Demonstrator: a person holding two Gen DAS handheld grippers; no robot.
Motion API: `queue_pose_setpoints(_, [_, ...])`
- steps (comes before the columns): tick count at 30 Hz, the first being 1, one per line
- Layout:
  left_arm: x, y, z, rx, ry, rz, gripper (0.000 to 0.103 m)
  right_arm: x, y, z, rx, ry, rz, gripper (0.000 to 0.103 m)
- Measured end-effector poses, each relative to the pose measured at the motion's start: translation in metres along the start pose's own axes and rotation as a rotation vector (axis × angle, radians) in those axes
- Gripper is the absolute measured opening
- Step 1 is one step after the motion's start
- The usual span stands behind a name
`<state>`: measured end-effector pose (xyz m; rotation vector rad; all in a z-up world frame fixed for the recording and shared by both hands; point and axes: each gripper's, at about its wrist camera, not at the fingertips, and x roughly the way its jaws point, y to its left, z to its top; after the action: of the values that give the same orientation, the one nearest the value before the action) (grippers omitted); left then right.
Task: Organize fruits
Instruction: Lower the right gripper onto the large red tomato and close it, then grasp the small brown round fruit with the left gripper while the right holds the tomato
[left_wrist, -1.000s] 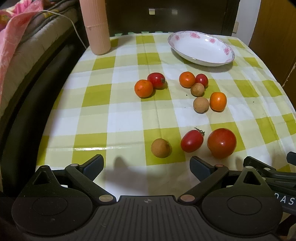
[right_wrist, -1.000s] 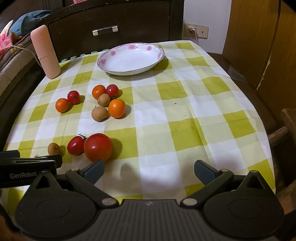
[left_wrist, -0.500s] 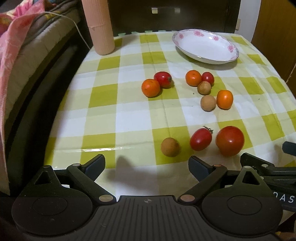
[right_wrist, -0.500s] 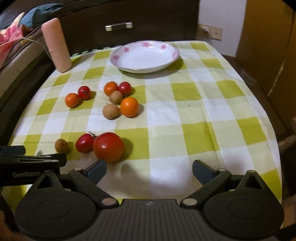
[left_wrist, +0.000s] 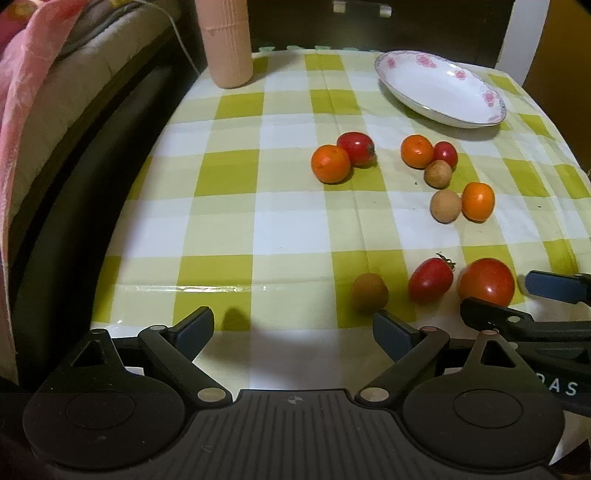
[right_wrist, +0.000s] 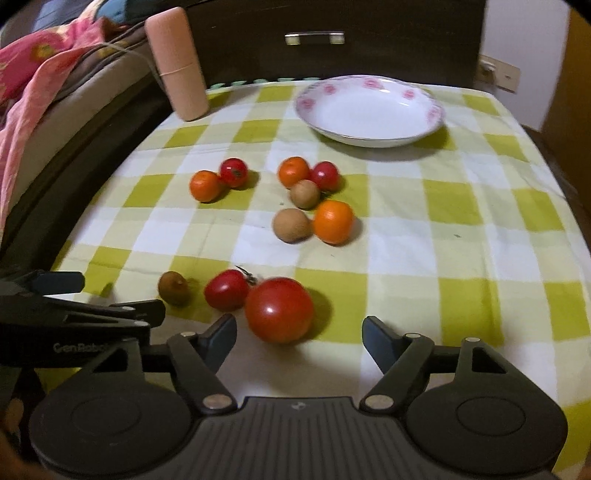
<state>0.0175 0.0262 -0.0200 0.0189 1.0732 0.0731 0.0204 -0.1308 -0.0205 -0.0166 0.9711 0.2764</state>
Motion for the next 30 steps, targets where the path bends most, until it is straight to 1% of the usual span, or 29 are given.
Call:
queue_pose_setpoints(2, [0.003, 0.0, 0.0, 0.0, 0.011, 0.008, 0.095, 0.005, 0.001, 0.003, -0.018, 0.01, 0.014, 0.069])
queue_pose_setpoints(5, [0.008, 0.0, 0.0, 0.002, 0.029, 0.006, 0.093, 0.014, 0.002, 0.005, -0.039, 0.032, 0.052, 0.057])
queue_pose_setpoints(7, [0.01, 0.0, 0.0, 0.002, 0.033, 0.005, 0.092, 0.017, 0.004, 0.005, -0.048, 0.043, 0.071, 0.053])
queue_pose_setpoints(10, [0.012, 0.0, 0.001, -0.001, 0.031, -0.012, 0.091, 0.019, 0.006, 0.005, -0.071, 0.042, 0.075, 0.049])
queue_pose_setpoints(12, [0.012, 0.0, 0.001, 0.0, 0.028, -0.018, 0.091, 0.02, 0.006, 0.006, -0.079, 0.04, 0.076, 0.042])
queue_pose_setpoints(15, [0.014, -0.005, 0.001, 0.018, 0.025, -0.021, 0.09, 0.02, 0.006, 0.007, -0.089, 0.041, 0.072, 0.041])
queue_pose_setpoints(19, [0.014, -0.013, 0.004, 0.052, -0.002, -0.036, 0.084, 0.018, 0.003, 0.006, -0.085, 0.044, 0.064, 0.04])
queue_pose_setpoints(26, [0.017, -0.015, 0.007, 0.058, -0.022, -0.056, 0.083, 0.012, -0.014, 0.006, -0.004, 0.039, 0.052, 0.04])
queue_pose_setpoints(30, [0.015, -0.015, 0.003, 0.069, -0.025, -0.057, 0.08, 0.012, -0.016, 0.007, 0.009, 0.042, 0.052, 0.04])
